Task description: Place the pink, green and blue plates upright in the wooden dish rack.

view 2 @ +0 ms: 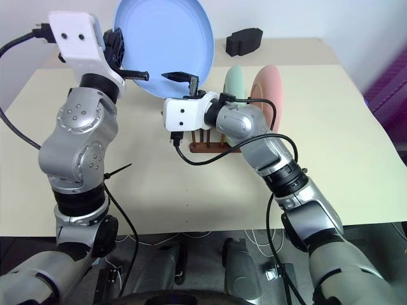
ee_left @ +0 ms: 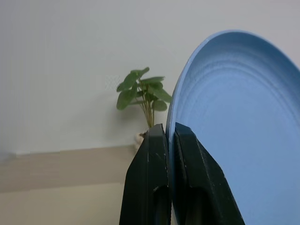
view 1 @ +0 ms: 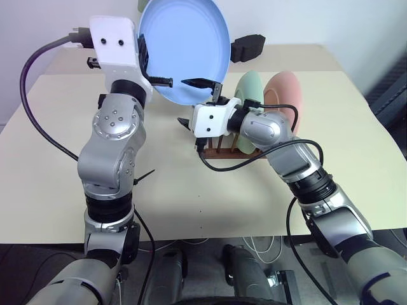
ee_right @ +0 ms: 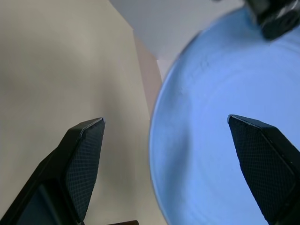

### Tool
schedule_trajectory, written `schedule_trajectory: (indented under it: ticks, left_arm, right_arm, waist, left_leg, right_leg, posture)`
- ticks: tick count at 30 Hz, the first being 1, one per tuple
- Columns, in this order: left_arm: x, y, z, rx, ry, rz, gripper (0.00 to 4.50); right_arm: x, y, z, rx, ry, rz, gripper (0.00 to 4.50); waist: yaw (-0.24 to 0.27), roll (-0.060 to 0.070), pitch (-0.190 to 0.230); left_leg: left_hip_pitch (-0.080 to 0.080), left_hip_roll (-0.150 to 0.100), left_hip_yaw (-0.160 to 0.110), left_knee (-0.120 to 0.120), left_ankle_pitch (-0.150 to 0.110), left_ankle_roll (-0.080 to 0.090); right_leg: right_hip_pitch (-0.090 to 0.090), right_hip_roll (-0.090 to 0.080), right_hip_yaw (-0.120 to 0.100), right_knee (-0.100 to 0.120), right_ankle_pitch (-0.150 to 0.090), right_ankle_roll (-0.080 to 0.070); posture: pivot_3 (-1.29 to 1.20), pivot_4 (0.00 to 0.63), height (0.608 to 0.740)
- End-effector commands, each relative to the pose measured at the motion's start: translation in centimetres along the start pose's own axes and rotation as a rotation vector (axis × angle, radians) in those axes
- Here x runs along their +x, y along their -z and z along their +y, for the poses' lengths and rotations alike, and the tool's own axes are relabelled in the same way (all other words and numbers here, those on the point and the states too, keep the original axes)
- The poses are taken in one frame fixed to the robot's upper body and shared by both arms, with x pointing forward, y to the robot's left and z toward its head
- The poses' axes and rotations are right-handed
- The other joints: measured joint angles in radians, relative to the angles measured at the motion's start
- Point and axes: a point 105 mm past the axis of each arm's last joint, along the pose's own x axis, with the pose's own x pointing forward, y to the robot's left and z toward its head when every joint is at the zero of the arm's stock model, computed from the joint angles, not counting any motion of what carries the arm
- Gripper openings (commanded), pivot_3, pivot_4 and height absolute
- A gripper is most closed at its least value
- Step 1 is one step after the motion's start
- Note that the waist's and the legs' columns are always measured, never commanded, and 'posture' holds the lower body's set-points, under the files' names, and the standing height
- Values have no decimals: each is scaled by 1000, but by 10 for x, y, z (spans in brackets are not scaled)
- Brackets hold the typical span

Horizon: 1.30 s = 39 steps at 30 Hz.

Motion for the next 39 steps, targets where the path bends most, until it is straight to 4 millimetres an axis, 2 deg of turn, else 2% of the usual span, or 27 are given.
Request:
schedule_trajectory:
  ticks: [1, 3, 9, 10, 19, 22, 26, 29, 34, 37, 39]
  left_arm:
    - [-7, -19, 4, -2, -10, -57, 13]
    - [-9, -20, 3, -14, -5, -52, 0]
    - [-10, -18, 6, -23, -18, -35, 0]
    - [-10, -18, 6, -23, -18, -34, 0]
    - [-10, -17, 5, -52, -4, -37, 0]
    - [-11, -21, 7, -85, -3, -59, 1002]
    - [-11, -32, 16, -108, -48, -124, 3122]
    - [-11, -39, 24, -67, -80, -169, 4490]
    - [-13, -39, 38, 70, -96, -212, 4490]
    - [-17, -41, 57, 83, -121, -256, 4490]
    - [-19, -31, 68, 116, -122, -234, 4490]
  right_arm:
    - [4, -9, -17, -46, 67, -31, 4045]
    - [6, -8, -15, -45, 65, -34, 3482]
    - [8, -9, -11, -39, 60, -47, 345]
    - [8, -9, -11, -42, 61, -47, 34]
    - [5, -9, -9, -55, 63, -48, 34]
    - [5, -9, -10, -84, 72, -50, 0]
    - [4, -9, -11, -98, 83, -54, 0]
    - [4, -9, -12, -100, 87, -53, 0]
    - [3, -7, -16, -106, 111, -52, 0]
    - [1, -8, -27, -118, 162, -60, 0]
    - [-2, -12, -38, -98, 211, -87, 0]
  waist:
    - [0, 0, 0]
    - [0, 0, 0]
    - [-1, 0, 0]
    - [-1, 0, 0]
    - [0, 0, 0]
    - [0, 0, 0]
    - [0, 0, 0]
    - [-2, 0, 0]
    - [-2, 0, 0]
    - [-2, 0, 0]
    - [-2, 0, 0]
  left_leg:
    - [0, 0, 0, 0, 0, 0]
    - [0, 0, 0, 0, 0, 0]
    - [0, 0, 0, 0, 0, 0]
    - [0, 0, 0, 0, 0, 0]
    - [0, 0, 0, 0, 0, 0]
    - [0, 0, 0, 0, 0, 0]
    - [0, 0, 0, 0, 0, 0]
    - [0, 0, 0, 0, 0, 0]
    - [0, 0, 0, -1, 0, -1]
    - [0, 0, 0, -1, 0, -1]
    - [0, 0, 0, 0, 0, -1]
  right_leg:
    - [0, 0, 0, 0, 0, 0]
    - [0, 0, 0, 0, 0, 0]
    - [0, 0, 0, 0, 0, 0]
    - [0, 0, 0, 0, 0, 0]
    - [0, 0, 0, 0, 0, 0]
    - [0, 0, 0, 0, 0, 0]
    - [0, 0, 0, 0, 0, 0]
    - [0, 0, 0, 0, 0, 0]
    - [0, 0, 0, 0, 0, 0]
    - [0, 0, 0, 0, 0, 0]
    - [0, 0, 0, 0, 0, 0]
  posture:
    - [0, 150, 735]
    - [0, 150, 735]
    - [0, 150, 735]
    - [0, 150, 735]
    - [0, 150, 735]
    - [0, 150, 735]
    - [0, 150, 735]
    - [0, 150, 735]
    - [0, 150, 735]
    - [0, 150, 735]
    - [0, 150, 735]
